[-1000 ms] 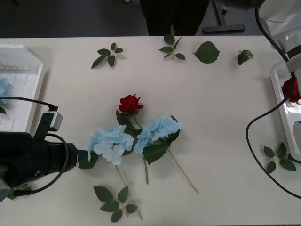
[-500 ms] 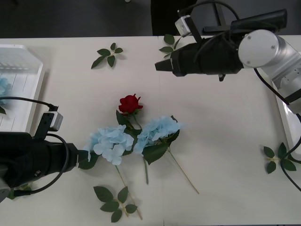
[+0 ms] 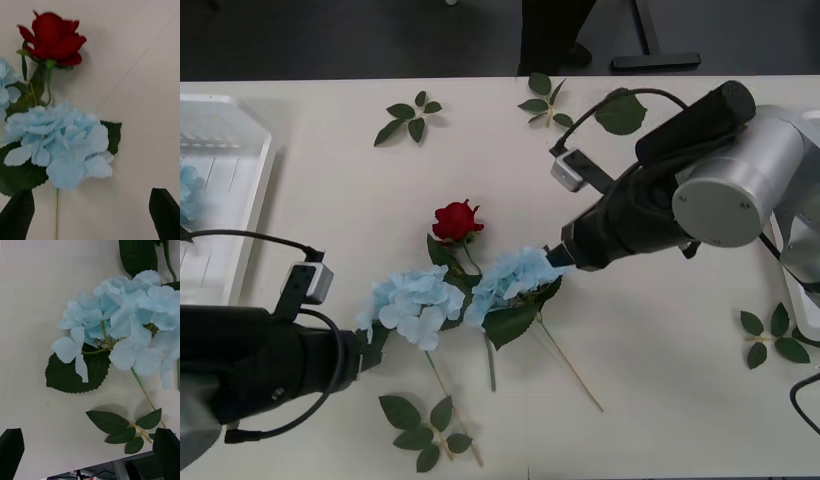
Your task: Place the red flowers into the right box and the blue flowers into the left box. If a person shows an open palm, hand one flower to the person first, then continue sorting.
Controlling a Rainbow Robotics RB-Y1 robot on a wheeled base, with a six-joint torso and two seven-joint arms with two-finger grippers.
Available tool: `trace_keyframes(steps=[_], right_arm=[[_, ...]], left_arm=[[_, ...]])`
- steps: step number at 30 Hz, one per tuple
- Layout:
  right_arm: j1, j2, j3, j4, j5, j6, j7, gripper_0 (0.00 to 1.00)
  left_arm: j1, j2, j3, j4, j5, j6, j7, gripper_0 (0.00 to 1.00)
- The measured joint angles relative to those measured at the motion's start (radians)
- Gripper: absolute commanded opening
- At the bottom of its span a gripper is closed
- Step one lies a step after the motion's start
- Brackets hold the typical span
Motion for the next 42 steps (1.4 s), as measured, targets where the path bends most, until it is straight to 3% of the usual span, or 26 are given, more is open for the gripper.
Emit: trace_keyframes(steps=[3,8,19,29,38,40,42], right_arm=[[0.036,-0.010,0.030,-0.060,0.073,0.057,-0.001,0.89],[0.069,-0.034,0.130,-0.079,0.136,0.030,-0.078,0.89],[0.105,-0.040,0.328,-0.079,0.304,-0.099,-0.187,0.89],[0.106,0.032,0.339,0.029,0.328,-0.157,-0.206,0.89],[0.106,0.094,0.352,0.116,0.385,-0.175,-0.206,0.89],[0.106,0.104,0.358,0.130,0.397,-0.178,-0.206,0.89],[0.106,0.112,0.366,0.145,0.410,-0.192,-0.206,0.89]], left_arm=[[0.000,-0.016,-0.066,0.000,-0.052,0.000,0.111,1.00],[-0.007,-0.067,-0.151,0.015,-0.116,0.000,0.317,1.00],[-0.089,-0.197,-0.226,0.198,-0.176,-0.036,0.303,1.00],[-0.183,-0.269,-0.286,0.356,-0.227,-0.084,0.303,1.00],[-0.213,-0.318,-0.306,0.459,-0.266,-0.129,0.303,1.00],[-0.214,-0.320,-0.312,0.463,-0.275,-0.130,0.303,0.73],[-0.214,-0.321,-0.318,0.463,-0.282,-0.131,0.303,0.36]])
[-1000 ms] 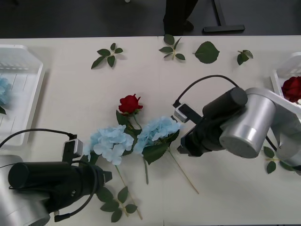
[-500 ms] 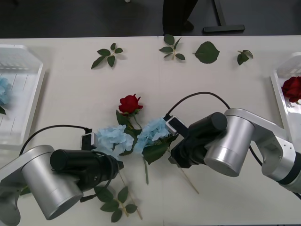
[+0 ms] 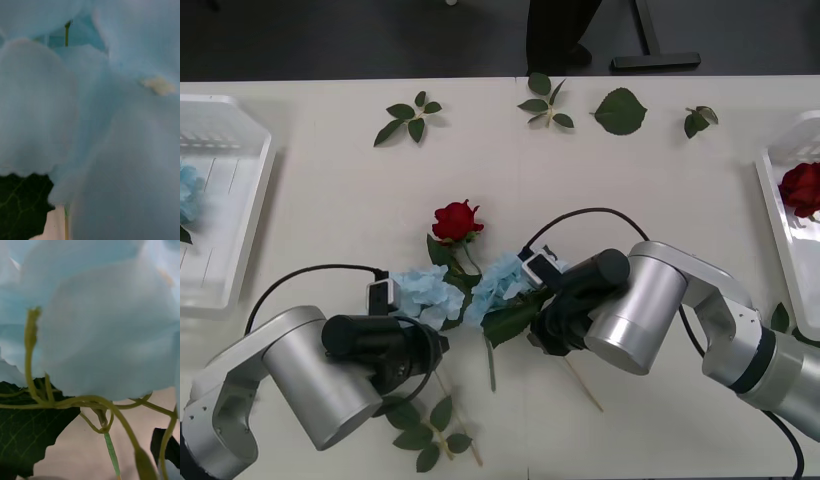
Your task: Place the red flowers into the right box and the blue flowers into the left box. If a person shows an open palm, hand one flower to the person first, then continue sorting.
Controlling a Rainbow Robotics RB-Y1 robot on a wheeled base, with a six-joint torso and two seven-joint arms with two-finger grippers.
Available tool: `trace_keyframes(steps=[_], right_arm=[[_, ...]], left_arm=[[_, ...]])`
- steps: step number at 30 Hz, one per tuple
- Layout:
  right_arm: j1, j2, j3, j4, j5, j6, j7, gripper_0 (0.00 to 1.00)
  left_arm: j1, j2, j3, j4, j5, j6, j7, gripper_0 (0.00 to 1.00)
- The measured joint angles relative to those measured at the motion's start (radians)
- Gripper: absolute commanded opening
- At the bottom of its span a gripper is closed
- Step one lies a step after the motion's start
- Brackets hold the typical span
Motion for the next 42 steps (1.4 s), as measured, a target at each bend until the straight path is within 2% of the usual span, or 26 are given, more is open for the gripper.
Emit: trace_keyframes(steps=[2,3,4,5,6,7,8,9,24,28,33,38,42], right_arm=[[0.000,0.005,0.009,0.016,0.008,-0.018,0.000,0.87],[0.000,0.006,0.013,0.021,0.010,-0.026,0.000,0.79],[0.000,0.007,0.016,0.026,0.011,-0.031,0.000,0.73],[0.000,0.008,0.018,0.030,0.012,-0.033,0.000,0.61],[0.000,0.009,0.020,0.032,0.013,-0.034,0.000,0.46],[0.000,0.010,0.020,0.034,0.017,-0.035,0.000,0.26],[0.000,0.010,0.020,0.034,0.020,-0.037,0.000,0.17],[0.000,0.010,0.020,0.034,0.023,-0.037,0.000,0.02],[0.000,0.010,0.020,0.035,0.033,-0.065,0.000,0.00],[0.000,0.009,-0.005,0.035,0.014,-0.073,0.000,0.00],[0.000,0.008,-0.153,0.035,-0.113,-0.074,0.029,0.00],[-0.004,0.009,-0.367,0.035,-0.244,-0.087,0.265,0.00],[-0.039,0.009,-0.453,0.039,-0.321,-0.126,0.296,0.00]], left_arm=[[0.000,-0.001,-0.007,0.000,-0.011,0.000,0.000,0.08],[0.000,-0.001,-0.009,0.001,-0.016,0.000,0.000,0.00],[0.000,-0.001,-0.012,0.001,-0.021,0.000,0.000,0.00],[0.000,-0.001,-0.014,0.002,-0.025,0.000,0.000,0.00],[0.000,-0.001,-0.015,0.002,-0.028,0.000,0.000,0.00],[0.000,-0.001,-0.016,0.002,-0.030,-0.001,0.000,0.00],[0.000,-0.001,-0.017,0.003,-0.032,-0.001,0.000,0.00],[0.000,-0.001,-0.018,0.003,-0.034,-0.001,0.000,0.00],[-0.005,-0.001,-0.012,-0.002,-0.089,-0.001,0.000,0.00],[-0.008,0.008,0.025,-0.063,-0.088,0.030,0.000,0.00],[-0.040,0.065,0.120,-0.186,-0.016,0.148,0.000,0.00],[-0.100,0.194,0.252,-0.244,0.140,0.198,-0.022,0.00],[-0.116,0.329,0.391,-0.244,0.266,0.200,-0.177,0.00]])
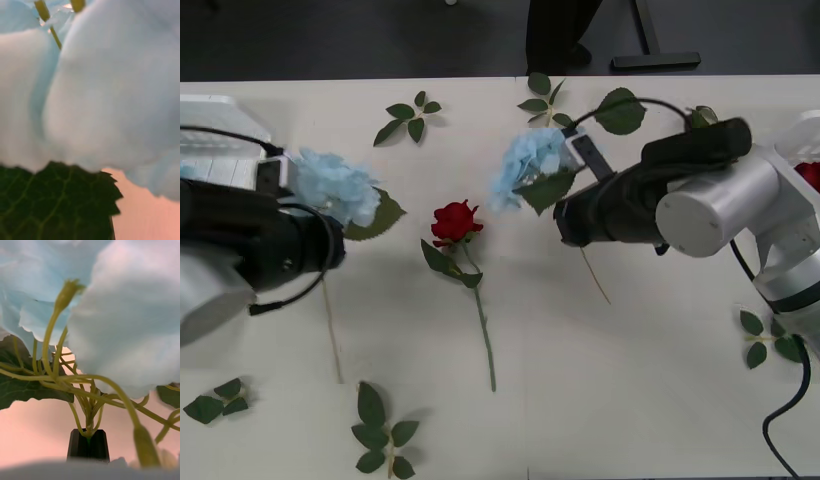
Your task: Place the red flowers into the right box and the blue flowers into the left box. If a person shows an open palm, hand one flower to the person first, then continue sorting.
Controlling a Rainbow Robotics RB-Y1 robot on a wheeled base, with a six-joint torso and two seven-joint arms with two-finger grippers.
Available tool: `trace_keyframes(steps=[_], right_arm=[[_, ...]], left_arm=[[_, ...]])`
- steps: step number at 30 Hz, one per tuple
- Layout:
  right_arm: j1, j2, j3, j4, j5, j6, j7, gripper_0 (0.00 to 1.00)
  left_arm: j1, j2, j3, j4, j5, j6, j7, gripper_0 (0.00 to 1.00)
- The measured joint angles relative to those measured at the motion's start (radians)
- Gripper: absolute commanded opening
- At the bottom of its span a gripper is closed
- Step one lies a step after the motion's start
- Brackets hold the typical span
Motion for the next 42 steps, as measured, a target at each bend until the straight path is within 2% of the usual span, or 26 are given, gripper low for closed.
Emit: trace_keyframes(steps=[4,8,12,17,23,27,32,33,37,38,40,42], right_arm=[[-0.091,0.009,-0.012,0.062,-0.120,-0.061,0.088,0.00],[-0.195,0.043,-0.014,0.167,-0.302,-0.139,0.181,0.00],[-0.266,0.079,-0.016,0.231,-0.392,-0.186,0.234,0.00],[-0.329,0.110,-0.023,0.276,-0.523,-0.215,0.304,0.00],[-0.375,0.136,-0.032,0.287,-0.618,-0.215,0.307,0.00],[-0.380,0.141,-0.033,0.285,-0.647,-0.215,0.316,0.00],[-0.380,0.141,-0.033,0.282,-0.675,-0.215,0.320,0.00],[-0.380,0.141,-0.033,0.282,-0.675,-0.215,0.321,0.00],[-0.380,0.141,-0.033,0.280,-0.675,-0.216,0.321,0.00],[-0.380,0.141,-0.033,0.280,-0.675,-0.216,0.321,0.00],[-0.380,0.141,-0.033,0.280,-0.675,-0.216,0.321,0.00],[-0.380,0.141,-0.033,0.280,-0.675,-0.216,0.321,0.00]], left_arm=[[0.000,0.119,0.127,0.038,0.088,0.000,-0.282,0.00],[-0.003,0.175,0.213,0.141,0.103,-0.022,-0.541,0.00],[-0.017,0.189,0.243,0.278,0.091,-0.085,-0.628,0.00],[-0.045,0.189,0.243,0.459,-0.025,-0.170,-0.692,0.00],[-0.054,0.189,0.243,0.636,-0.051,-0.337,-1.062,0.00],[-0.054,0.189,0.236,0.695,-0.069,-0.388,-1.079,0.00],[-0.054,0.184,0.212,0.703,-0.136,-0.394,-1.079,0.01],[-0.054,0.182,0.210,0.704,-0.143,-0.394,-1.079,0.07],[-0.054,0.177,0.209,0.705,-0.145,-0.393,-1.079,0.44],[-0.054,0.177,0.209,0.705,-0.145,-0.392,-1.079,0.48],[-0.054,0.176,0.209,0.705,-0.146,-0.392,-1.079,0.64],[-0.054,0.176,0.209,0.705,-0.146,-0.392,-1.079,0.69]])
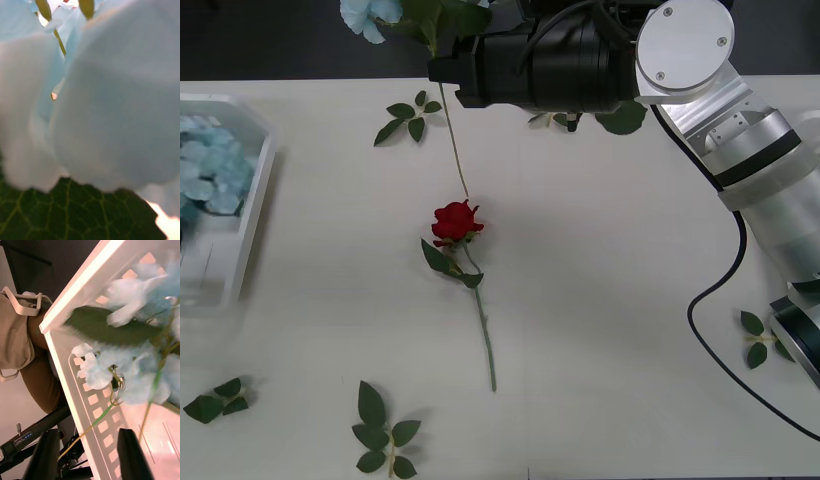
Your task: Place the red flowers into the right box and the blue flowers into the left box. If a person shows an open palm, hand one flower to the person first, then continue sorting.
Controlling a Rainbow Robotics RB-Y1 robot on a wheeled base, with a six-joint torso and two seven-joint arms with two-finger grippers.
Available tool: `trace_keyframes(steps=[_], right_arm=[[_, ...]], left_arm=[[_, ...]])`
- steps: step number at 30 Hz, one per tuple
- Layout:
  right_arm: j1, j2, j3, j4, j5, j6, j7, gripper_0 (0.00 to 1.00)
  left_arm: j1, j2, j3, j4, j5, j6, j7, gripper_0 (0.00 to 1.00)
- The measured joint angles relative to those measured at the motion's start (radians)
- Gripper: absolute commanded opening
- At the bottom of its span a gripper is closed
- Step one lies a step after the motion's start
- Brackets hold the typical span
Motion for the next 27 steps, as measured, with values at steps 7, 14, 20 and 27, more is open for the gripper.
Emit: trace_keyframes(steps=[7,14,20,27], right_arm=[[0.000,0.000,0.000,0.000,0.000,0.000,0.000,0.00],[0.000,0.000,0.000,0.000,0.000,0.000,0.000,0.00],[0.000,0.000,0.000,0.000,0.000,0.000,0.000,0.00],[0.000,0.000,0.002,-0.001,0.000,0.000,0.000,0.00]], left_arm=[[0.000,0.000,0.000,0.000,0.001,0.000,0.000,0.75],[-0.001,0.000,0.000,-0.002,0.152,0.008,0.000,0.98],[0.001,-0.001,0.086,-0.131,0.360,0.232,0.000,1.00],[0.144,-0.041,0.275,-0.403,0.593,0.291,0.094,1.00]])
